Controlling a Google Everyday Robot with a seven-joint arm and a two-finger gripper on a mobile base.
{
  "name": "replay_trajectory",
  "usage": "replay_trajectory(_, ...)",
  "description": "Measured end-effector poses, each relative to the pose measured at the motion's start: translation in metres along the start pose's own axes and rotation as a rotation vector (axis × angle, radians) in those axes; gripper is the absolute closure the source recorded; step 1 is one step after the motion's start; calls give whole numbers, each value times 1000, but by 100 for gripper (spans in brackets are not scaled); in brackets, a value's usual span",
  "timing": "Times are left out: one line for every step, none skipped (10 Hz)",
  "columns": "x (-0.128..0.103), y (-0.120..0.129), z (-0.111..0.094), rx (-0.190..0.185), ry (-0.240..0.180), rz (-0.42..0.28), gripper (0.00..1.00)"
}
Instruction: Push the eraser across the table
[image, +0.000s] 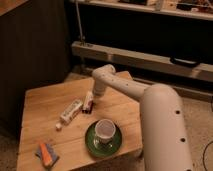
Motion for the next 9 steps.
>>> replay_trajectory(30,-2,11,24,9,-51,100)
replay_trajectory(57,-5,19,43,20,-96,100)
replay_trajectory(88,-10,28,69,33,-152,100)
replay_trajectory(110,-14,35,86,44,-192,100)
replay_trajectory(144,-23,44,112,63,-253,100)
replay_trajectory(145,-28,45,121,68,-257,100)
replay_trajectory(145,-28,45,120,64,-260,100)
replay_trajectory(142,-26,44,116,58,-257,99)
replay_trajectory(142,-26,44,117,57,-256,96)
